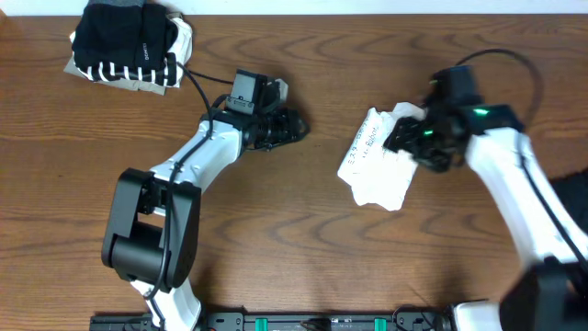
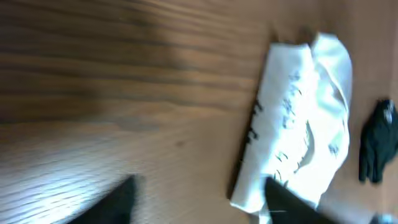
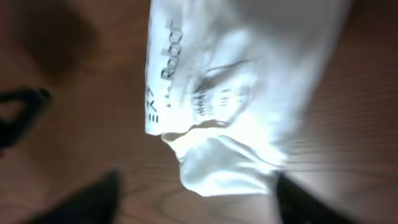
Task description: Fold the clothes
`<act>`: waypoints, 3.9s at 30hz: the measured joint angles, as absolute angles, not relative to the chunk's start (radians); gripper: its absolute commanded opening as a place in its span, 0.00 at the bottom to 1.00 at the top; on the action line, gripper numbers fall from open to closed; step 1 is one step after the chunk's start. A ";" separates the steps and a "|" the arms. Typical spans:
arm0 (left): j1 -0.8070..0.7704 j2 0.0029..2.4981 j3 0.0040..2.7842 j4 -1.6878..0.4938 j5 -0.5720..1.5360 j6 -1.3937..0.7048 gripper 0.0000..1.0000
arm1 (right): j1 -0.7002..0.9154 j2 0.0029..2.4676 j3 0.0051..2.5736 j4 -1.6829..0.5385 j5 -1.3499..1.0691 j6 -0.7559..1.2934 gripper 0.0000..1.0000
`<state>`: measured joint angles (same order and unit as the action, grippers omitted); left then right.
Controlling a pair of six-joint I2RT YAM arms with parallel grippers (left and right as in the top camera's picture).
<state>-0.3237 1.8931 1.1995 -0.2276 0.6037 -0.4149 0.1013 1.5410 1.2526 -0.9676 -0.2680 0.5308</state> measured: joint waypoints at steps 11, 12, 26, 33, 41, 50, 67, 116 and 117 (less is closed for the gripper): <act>-0.443 1.895 1.235 -0.211 0.676 -0.300 0.98 | -0.069 1.415 1.254 -1.154 -0.250 0.414 0.99; -0.450 1.895 1.244 -0.202 0.678 -0.294 0.98 | -0.069 1.415 1.254 -1.161 -0.250 0.405 0.99; -0.496 2.073 1.325 -0.124 0.682 -0.215 0.98 | -0.069 1.415 1.254 -1.212 -0.251 0.349 0.99; -0.505 2.130 1.378 -0.126 0.683 -0.201 0.98 | -0.069 1.415 1.254 -1.216 -0.250 0.335 0.99; -0.526 2.140 1.388 -0.127 0.757 -0.181 0.98 | -0.069 1.415 1.254 -1.214 -0.250 0.324 0.99; -0.542 2.149 1.388 -0.127 0.816 -0.151 0.98 | -0.069 1.415 1.254 -1.211 -0.250 0.319 0.99; -0.647 2.157 1.388 -0.116 0.729 -0.130 0.98 | -0.069 1.415 1.254 -1.213 -0.250 0.317 0.99; -0.358 2.099 1.412 0.054 0.554 -0.341 0.06 | -0.066 1.415 1.248 -1.218 -0.250 0.286 0.99; -0.352 2.086 1.412 0.062 0.540 -0.340 0.06 | -0.066 1.415 1.248 -1.218 -0.250 0.286 0.99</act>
